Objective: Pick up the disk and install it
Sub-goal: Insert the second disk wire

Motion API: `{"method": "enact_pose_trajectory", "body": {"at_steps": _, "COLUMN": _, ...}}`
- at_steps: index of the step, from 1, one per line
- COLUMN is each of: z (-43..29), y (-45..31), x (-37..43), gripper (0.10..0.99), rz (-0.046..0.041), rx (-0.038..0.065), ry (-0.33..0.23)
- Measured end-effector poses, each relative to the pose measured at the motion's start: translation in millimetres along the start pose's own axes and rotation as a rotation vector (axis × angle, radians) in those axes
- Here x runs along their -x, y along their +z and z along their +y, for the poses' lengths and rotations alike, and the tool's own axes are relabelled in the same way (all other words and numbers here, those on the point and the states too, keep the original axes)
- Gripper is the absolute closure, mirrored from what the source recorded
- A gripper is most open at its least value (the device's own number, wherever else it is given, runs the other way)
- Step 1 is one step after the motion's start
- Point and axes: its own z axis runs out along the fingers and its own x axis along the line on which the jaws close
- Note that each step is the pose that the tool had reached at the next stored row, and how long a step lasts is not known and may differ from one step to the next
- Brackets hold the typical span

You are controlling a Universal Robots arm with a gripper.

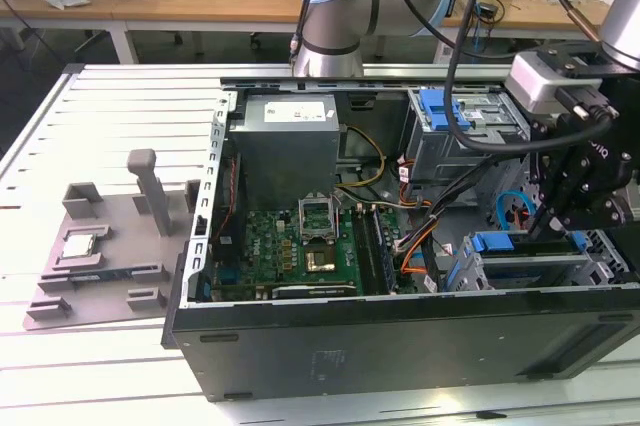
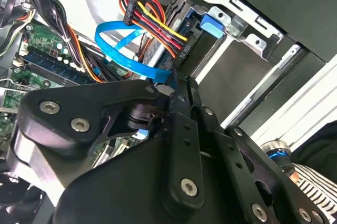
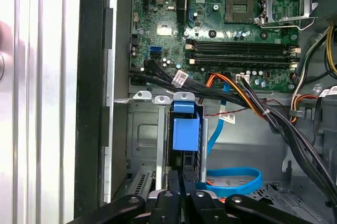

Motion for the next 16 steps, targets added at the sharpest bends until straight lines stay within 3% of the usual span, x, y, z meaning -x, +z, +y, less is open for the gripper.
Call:
{"method": "enact_pose_trajectory", "body": {"at_steps": 5, "z": -0.9, "y": 3.7, "x": 0.7, "gripper": 0.925, "rz": 0.0001, "rx": 0.005, "ry": 0.000}}
{"method": "enact_pose_trajectory", "body": {"at_steps": 13, "z": -1.1, "y": 4.4, "x": 4.0, "gripper": 0.925, "rz": -0.0055, "rx": 0.005, "ry": 0.000}}
{"method": "enact_pose_trajectory", "body": {"at_steps": 16, "z": -1.2, "y": 4.6, "x": 8.5, "gripper": 0.925, "rz": -0.0058, "rx": 0.005, "ry": -0.001}}
